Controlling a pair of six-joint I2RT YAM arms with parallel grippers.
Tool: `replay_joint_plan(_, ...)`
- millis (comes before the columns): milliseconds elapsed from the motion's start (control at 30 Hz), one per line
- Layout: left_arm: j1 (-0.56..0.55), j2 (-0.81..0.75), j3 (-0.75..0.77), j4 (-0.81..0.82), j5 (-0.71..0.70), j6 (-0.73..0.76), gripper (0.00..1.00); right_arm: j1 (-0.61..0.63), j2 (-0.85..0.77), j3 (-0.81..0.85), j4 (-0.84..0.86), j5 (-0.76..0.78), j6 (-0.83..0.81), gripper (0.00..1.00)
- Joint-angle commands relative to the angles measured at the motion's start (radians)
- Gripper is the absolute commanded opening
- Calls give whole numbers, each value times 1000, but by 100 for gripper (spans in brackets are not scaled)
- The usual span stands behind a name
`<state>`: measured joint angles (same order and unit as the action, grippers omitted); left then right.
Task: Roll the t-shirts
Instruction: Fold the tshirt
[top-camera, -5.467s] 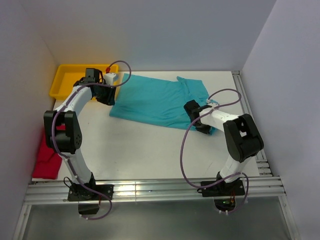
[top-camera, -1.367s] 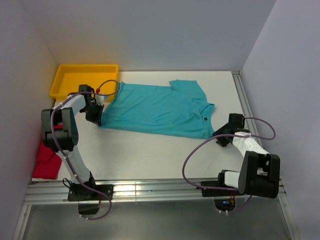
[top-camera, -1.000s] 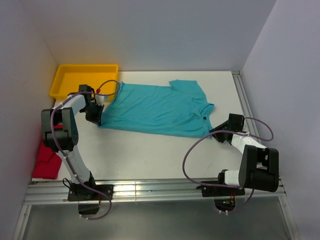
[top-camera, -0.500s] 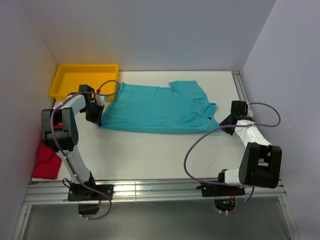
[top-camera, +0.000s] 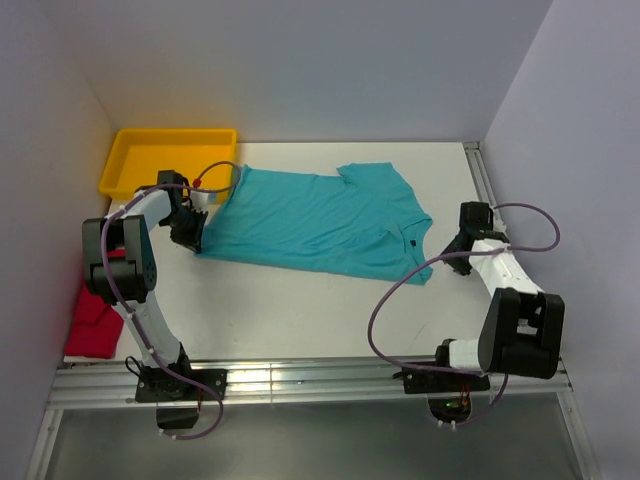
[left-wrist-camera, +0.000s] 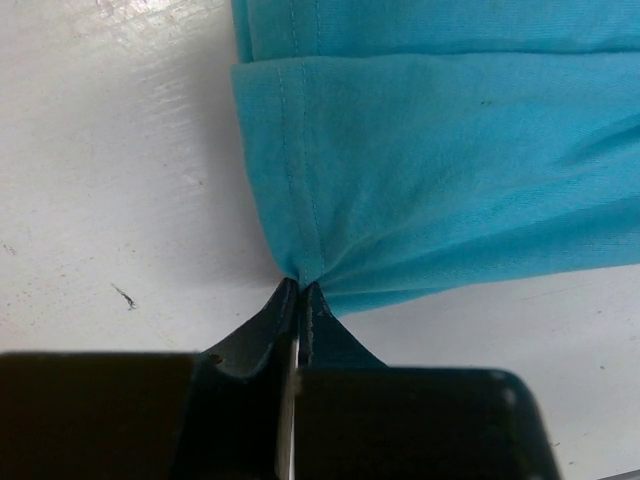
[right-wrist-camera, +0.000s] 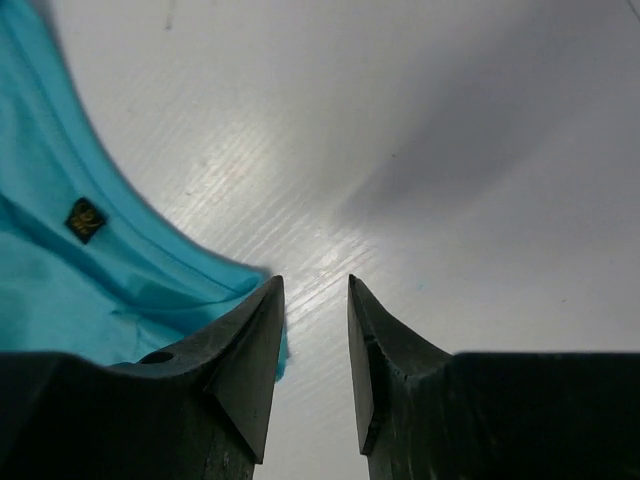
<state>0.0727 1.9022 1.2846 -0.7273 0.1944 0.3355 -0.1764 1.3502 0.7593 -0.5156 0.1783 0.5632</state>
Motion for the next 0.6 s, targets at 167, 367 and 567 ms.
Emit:
replay_joint_plan(167, 4, -26, -39, 0, -20, 16, 16, 156, -33, 152, -35, 10, 12, 41)
replay_joint_plan(367, 4, -22, -25, -3, -12, 7, 15, 281, 1, 92, -11, -16, 43, 40)
replay_joint_plan(567, 3, -15, -27, 0, -13, 13, 15, 290, -45, -26, 3, -25, 53, 40)
